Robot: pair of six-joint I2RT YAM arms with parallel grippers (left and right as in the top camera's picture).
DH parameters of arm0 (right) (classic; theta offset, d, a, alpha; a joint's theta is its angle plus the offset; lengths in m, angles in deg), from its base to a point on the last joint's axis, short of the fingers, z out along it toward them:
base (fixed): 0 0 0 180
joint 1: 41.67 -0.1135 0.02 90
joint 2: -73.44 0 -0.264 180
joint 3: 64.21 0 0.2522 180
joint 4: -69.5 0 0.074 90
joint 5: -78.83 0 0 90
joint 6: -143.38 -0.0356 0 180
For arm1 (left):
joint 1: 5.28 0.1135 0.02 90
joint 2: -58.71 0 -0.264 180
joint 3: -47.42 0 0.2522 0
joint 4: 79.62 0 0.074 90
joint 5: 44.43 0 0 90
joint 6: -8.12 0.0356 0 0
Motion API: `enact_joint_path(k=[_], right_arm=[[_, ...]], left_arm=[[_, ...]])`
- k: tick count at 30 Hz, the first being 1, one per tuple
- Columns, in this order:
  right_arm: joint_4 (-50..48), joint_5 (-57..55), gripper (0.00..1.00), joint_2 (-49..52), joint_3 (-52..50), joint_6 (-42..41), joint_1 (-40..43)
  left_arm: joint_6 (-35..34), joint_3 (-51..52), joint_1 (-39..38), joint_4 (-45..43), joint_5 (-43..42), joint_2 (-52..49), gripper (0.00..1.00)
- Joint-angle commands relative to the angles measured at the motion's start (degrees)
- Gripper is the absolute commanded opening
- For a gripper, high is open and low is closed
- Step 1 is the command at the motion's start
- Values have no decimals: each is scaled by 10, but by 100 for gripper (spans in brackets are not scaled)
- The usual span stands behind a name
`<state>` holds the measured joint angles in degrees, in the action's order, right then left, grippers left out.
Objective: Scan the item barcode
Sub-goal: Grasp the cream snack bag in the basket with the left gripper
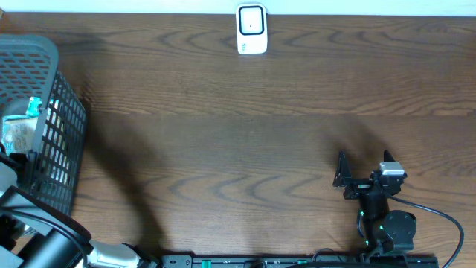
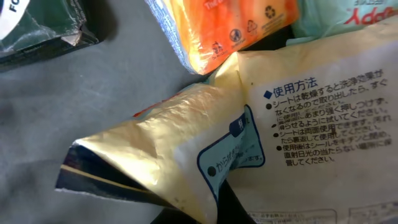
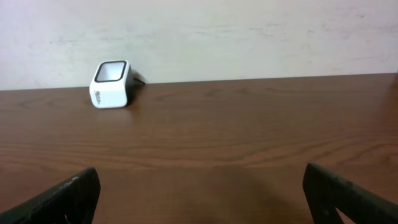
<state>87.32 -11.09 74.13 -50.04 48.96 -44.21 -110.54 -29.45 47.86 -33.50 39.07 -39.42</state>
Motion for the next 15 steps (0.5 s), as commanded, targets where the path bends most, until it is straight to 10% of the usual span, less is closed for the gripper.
enact_joint_path(k=[1, 15], right_arm=[[2, 1, 99, -3, -1, 7, -5], [2, 1, 99, -2, -1, 7, -5]], left_arm=[[-21, 1, 2, -4, 9, 41, 7], [-147, -11, 2, -75, -12, 300, 7]])
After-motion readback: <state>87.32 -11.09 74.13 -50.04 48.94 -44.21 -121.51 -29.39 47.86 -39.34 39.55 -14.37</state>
